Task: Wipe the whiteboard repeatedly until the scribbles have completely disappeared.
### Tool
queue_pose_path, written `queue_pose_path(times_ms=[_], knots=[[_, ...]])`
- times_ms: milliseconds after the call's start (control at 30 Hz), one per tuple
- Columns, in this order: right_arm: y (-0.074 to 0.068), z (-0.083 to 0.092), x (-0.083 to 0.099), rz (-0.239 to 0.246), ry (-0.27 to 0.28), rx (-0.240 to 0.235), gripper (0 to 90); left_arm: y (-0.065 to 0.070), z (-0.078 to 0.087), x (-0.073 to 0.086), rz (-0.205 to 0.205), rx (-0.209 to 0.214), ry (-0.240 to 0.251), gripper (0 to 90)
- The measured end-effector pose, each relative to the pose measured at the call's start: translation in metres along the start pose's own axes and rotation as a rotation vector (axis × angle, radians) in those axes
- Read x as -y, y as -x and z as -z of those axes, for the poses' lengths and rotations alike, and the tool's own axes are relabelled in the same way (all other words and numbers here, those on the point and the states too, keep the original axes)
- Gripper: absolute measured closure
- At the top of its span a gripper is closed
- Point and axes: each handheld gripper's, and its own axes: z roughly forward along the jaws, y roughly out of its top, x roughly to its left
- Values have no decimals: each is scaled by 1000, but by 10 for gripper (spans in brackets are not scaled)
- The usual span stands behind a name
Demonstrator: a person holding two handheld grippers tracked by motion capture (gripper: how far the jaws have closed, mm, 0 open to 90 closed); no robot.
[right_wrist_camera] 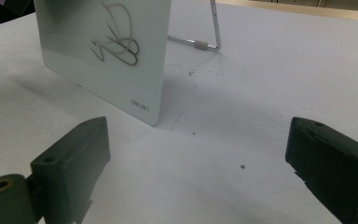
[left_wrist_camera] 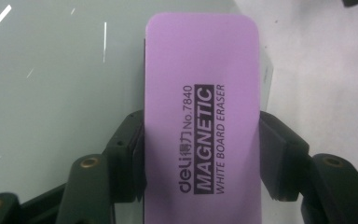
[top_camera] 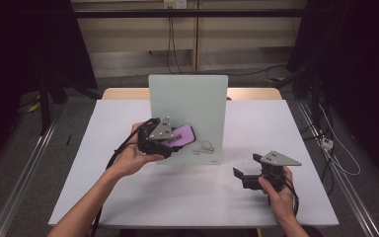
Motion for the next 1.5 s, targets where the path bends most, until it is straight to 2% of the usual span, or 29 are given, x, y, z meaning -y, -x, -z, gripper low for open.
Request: queue_pose_path(times_ms=[67,267,400,500,533,633,667,700,733,767,833,900,933,967,1067,1200,1300,1333,1400,1500], knots=[[-1,0,0,-1,-1,0,61,6,-7,0,-30,13,-32,412],[-1,-1,0,3,0,0,61,30,-37,-5,-75,62,-79,411],[0,0,0,1,2,0,62,43,-57,-6,-81,123,-133,412],[1,2,0,-5,4,3,62,45,-63,-10,-93,138,-177,412],[1,2,0,-7,6,3,62,46,-64,-12,-88,140,-172,412],[1,2,0,-4,5,3,62,43,-63,-23,-83,115,-151,412],[0,2,0,-3,5,2,62,39,-60,-28,-105,103,-157,412],[0,2,0,-2,4,2,62,36,-57,-33,-97,84,-138,412],[0,2,0,-1,2,1,62,32,-54,-38,-71,66,-106,412],[0,1,0,0,2,0,62,27,-50,-42,-73,55,-93,413],[0,1,0,2,3,0,62,22,-44,-48,-50,30,-65,412],[0,2,0,0,4,-1,62,25,-46,-49,-73,16,-79,412],[0,2,1,-2,6,0,62,28,-49,-49,-96,19,-109,412],[0,2,1,-5,5,0,62,33,-54,-47,-119,31,-140,412],[0,3,0,-2,7,1,62,49,-73,-40,-143,92,-202,413],[0,5,0,-2,11,2,62,63,-89,-33,-146,139,-249,413],[1,5,0,-4,11,3,62,65,-88,-34,-158,118,-269,413],[1,5,1,-3,11,1,62,64,-86,-34,-153,110,-262,412],[1,5,1,1,13,2,62,60,-79,-35,-166,69,-231,412],[1,5,1,3,12,-1,62,52,-66,-35,-162,21,-186,412]])
